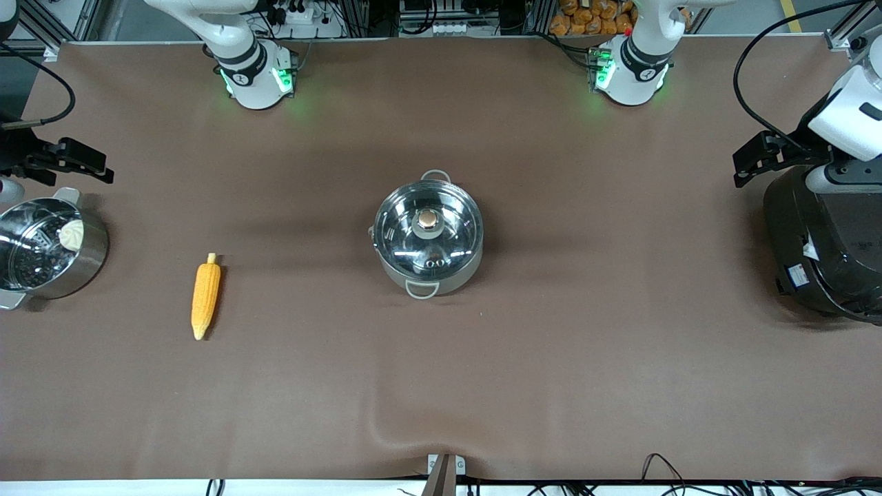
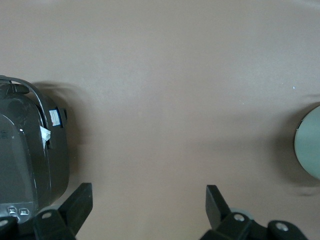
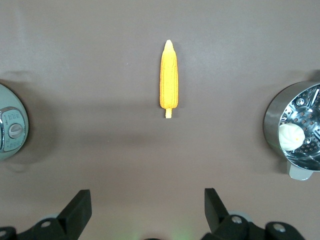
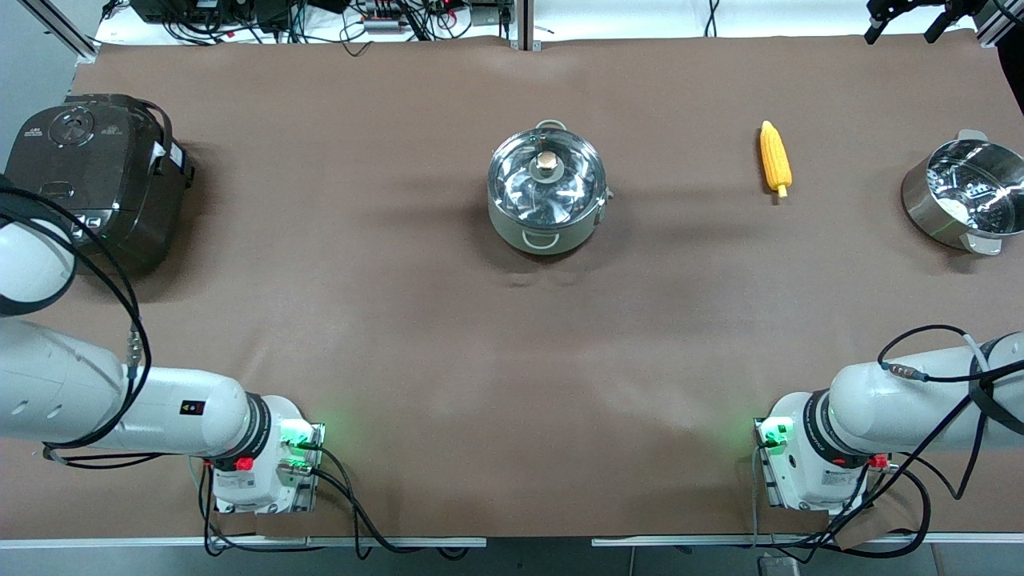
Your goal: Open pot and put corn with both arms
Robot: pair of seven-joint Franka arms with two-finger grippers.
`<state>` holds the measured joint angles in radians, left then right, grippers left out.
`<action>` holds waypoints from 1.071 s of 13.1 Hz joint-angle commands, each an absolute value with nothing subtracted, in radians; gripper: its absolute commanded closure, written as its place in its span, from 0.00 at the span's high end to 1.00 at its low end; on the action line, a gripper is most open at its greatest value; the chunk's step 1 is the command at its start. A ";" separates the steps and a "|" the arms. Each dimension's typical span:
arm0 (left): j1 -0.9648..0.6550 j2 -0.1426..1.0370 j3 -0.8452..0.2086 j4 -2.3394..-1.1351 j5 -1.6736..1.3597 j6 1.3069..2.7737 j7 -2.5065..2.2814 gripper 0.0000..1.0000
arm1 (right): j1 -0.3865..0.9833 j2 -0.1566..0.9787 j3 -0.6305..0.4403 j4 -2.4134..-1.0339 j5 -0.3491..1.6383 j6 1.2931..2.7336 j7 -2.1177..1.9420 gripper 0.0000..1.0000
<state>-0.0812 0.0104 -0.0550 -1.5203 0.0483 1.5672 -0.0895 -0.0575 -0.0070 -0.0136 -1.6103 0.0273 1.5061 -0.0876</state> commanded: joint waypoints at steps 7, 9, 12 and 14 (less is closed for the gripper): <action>-0.081 0.011 -0.058 -1.503 0.032 1.537 -0.077 1.00 | -0.080 -0.002 -0.003 -1.615 0.046 1.520 -0.095 1.00; -0.095 0.011 -0.067 -1.502 0.011 1.537 -0.090 1.00 | -0.086 0.009 -0.003 -1.634 0.046 1.546 -0.103 1.00; -0.139 0.046 -0.145 -1.462 -0.025 1.537 -0.353 1.00 | -0.083 0.029 -0.003 -1.666 0.044 1.575 -0.103 1.00; -0.214 0.110 -0.185 -1.415 -0.025 1.540 -0.573 1.00 | -0.086 0.031 -0.003 -1.703 0.044 1.617 -0.104 1.00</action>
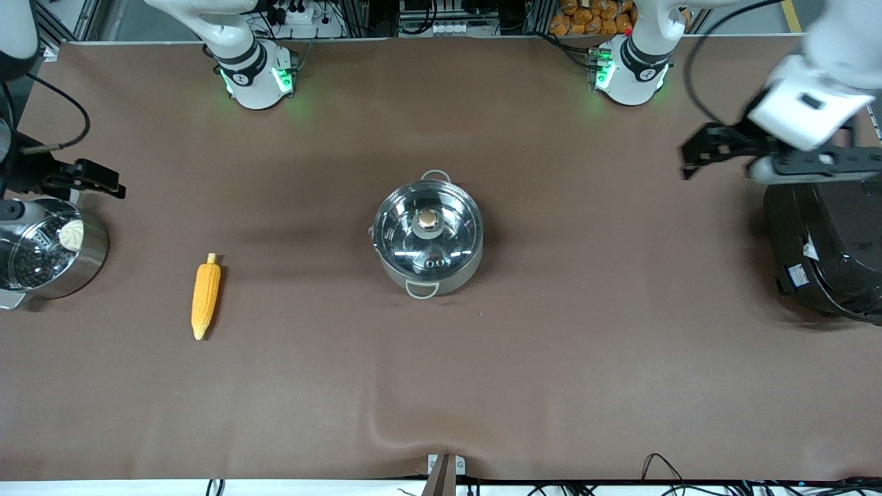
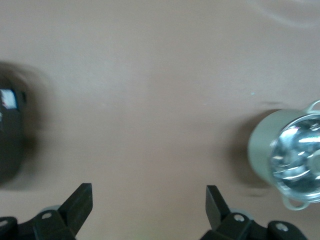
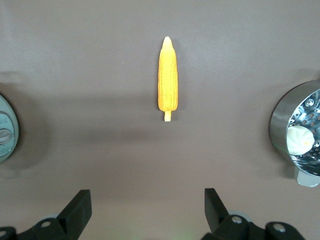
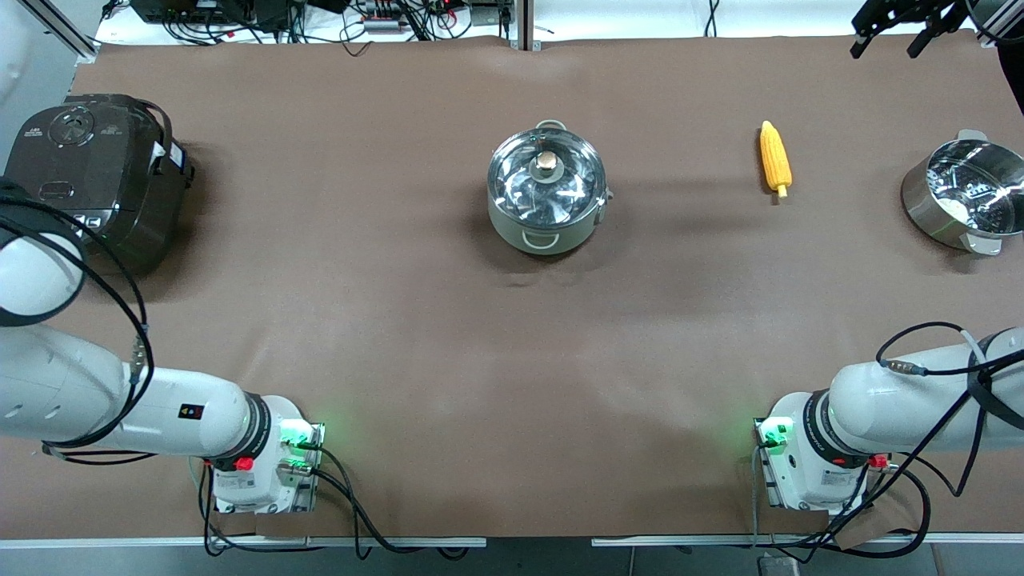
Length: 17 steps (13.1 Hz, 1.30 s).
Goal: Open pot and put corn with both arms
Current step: 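Reach the left gripper to the lid knob while the right gripper reaches the corn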
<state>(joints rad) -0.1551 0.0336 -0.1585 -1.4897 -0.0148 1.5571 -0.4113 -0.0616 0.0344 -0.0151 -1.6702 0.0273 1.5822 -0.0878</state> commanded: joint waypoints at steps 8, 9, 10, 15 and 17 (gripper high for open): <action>-0.563 0.412 -0.170 -1.296 0.023 1.693 -1.200 1.00 | -0.077 0.182 -0.003 -1.712 -0.014 1.749 -0.160 1.00; -0.589 0.457 -0.170 -1.269 0.038 1.712 -1.263 1.00 | -0.077 0.207 -0.003 -1.712 -0.015 1.764 -0.160 1.00; -0.607 0.491 -0.170 -1.253 0.038 1.744 -1.313 1.00 | -0.078 0.245 -0.003 -1.713 -0.017 1.802 -0.160 1.00; -0.685 0.566 -0.131 -1.253 0.040 1.864 -1.377 1.00 | -0.081 0.440 -0.002 -1.709 -0.014 1.963 -0.160 1.00; -0.750 0.586 -0.068 -1.253 0.038 1.870 -1.379 1.00 | -0.078 0.494 -0.002 -1.710 -0.014 1.997 -0.160 1.00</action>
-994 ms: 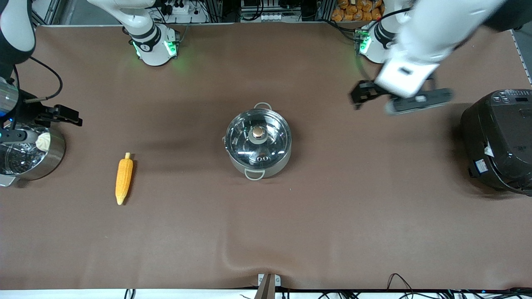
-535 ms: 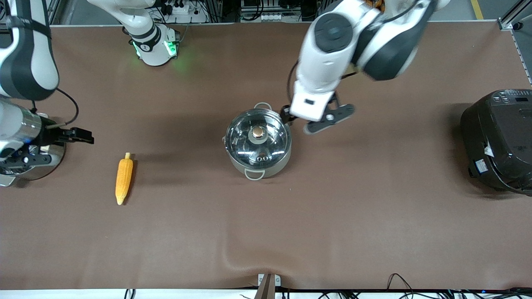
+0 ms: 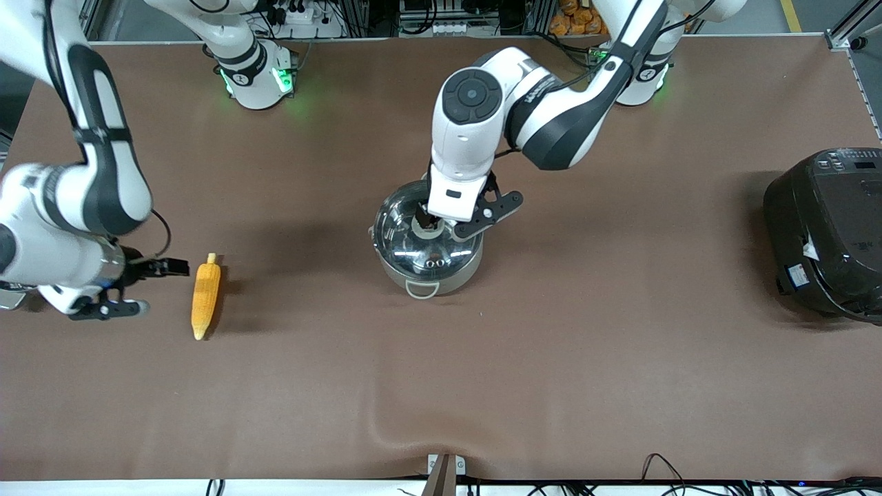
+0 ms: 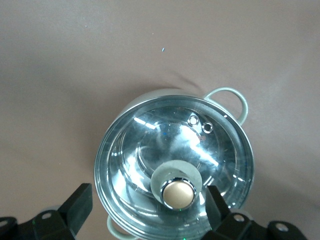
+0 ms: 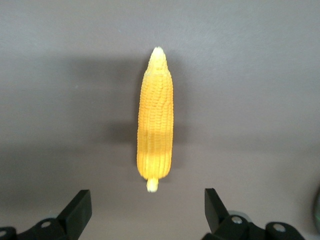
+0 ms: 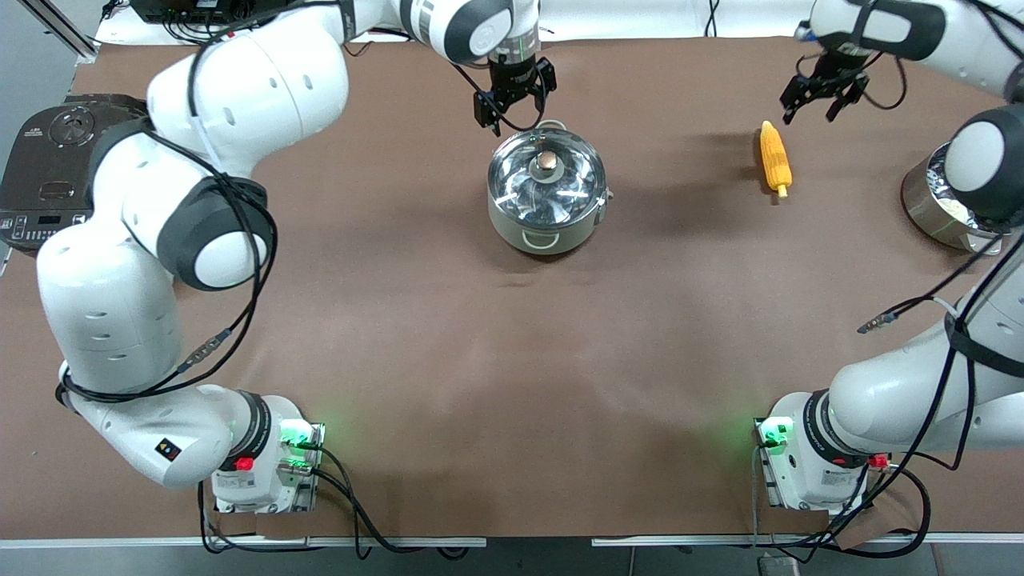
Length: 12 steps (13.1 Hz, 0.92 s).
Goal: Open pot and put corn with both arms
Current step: 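Grasp the lid knob with the left gripper while the right gripper grasps the corn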
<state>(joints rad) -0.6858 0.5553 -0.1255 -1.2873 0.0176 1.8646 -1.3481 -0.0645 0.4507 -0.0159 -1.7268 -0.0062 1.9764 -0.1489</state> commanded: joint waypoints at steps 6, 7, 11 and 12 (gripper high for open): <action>-0.818 0.644 -0.014 -1.252 0.037 1.959 -1.425 1.00 | -0.080 0.620 -0.002 -1.709 -0.009 2.118 -0.175 1.00; -0.824 0.656 -0.014 -1.250 0.037 1.971 -1.437 1.00 | -0.077 0.632 -0.002 -1.707 -0.009 2.126 -0.175 1.00; -0.827 0.661 -0.018 -1.249 0.037 1.996 -1.440 0.99 | -0.074 0.666 -0.002 -1.707 -0.020 2.144 -0.178 1.00; -0.830 0.670 -0.020 -1.249 0.037 1.997 -1.440 0.95 | -0.074 0.672 -0.002 -1.707 -0.018 2.158 -0.179 0.74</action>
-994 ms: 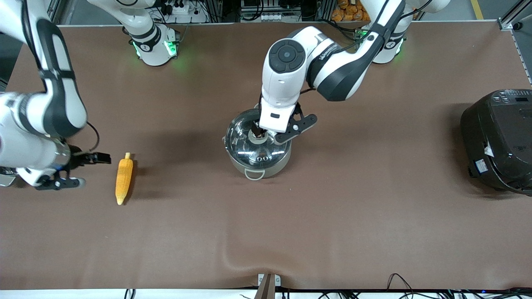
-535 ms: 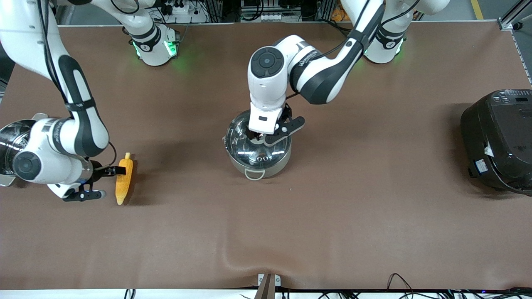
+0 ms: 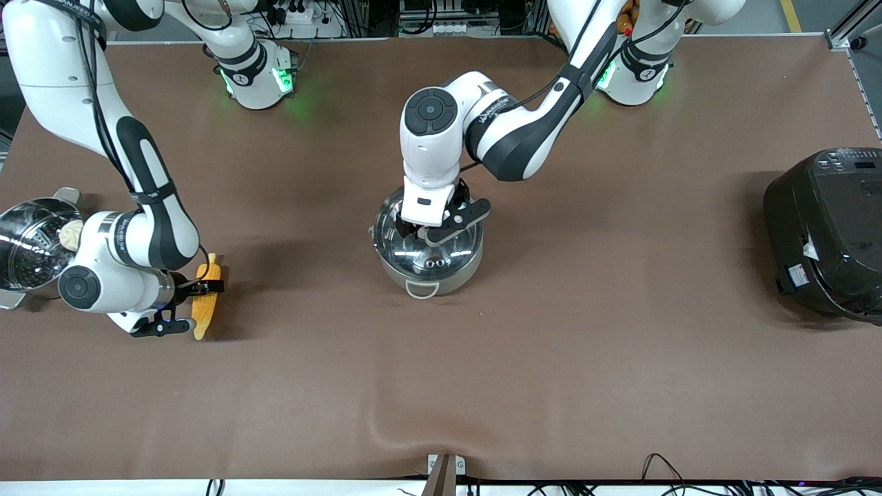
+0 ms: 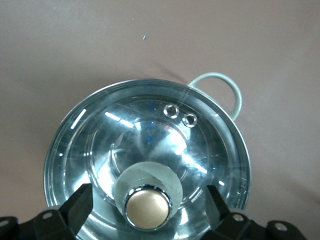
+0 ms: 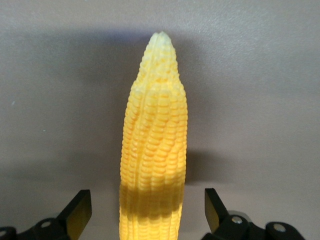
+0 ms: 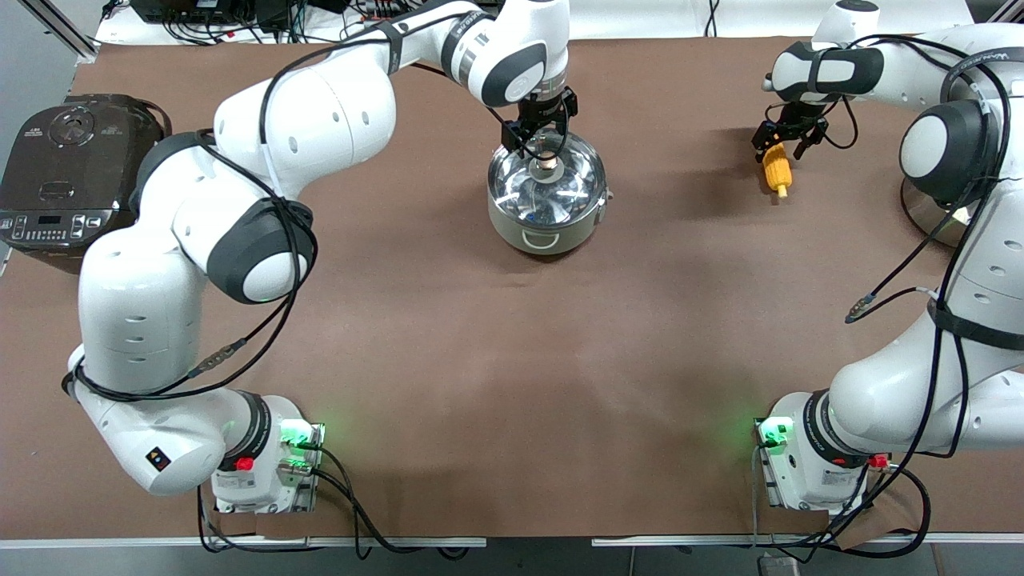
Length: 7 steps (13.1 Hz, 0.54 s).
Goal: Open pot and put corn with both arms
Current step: 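Grasp the lid knob with the left gripper while the right gripper grasps the corn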
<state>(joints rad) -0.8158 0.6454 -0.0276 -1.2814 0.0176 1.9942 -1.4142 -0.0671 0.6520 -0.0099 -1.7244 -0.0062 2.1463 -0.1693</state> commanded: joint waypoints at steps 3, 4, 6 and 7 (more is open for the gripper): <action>-0.836 0.675 -0.018 -1.250 0.037 2.000 -1.457 0.89 | -0.081 0.687 -0.002 -1.709 -0.018 2.172 -0.245 0.00; -0.836 0.678 -0.018 -1.252 0.037 2.000 -1.460 0.88 | -0.086 0.687 -0.002 -1.707 -0.017 2.172 -0.280 0.00; -0.844 0.681 -0.018 -1.255 0.037 1.999 -1.460 0.88 | -0.081 0.678 -0.002 -1.706 -0.018 2.160 -0.294 0.00; -0.844 0.686 -0.018 -1.255 0.037 1.999 -1.459 0.88 | -0.072 0.660 -0.002 -1.704 -0.018 2.143 -0.298 0.00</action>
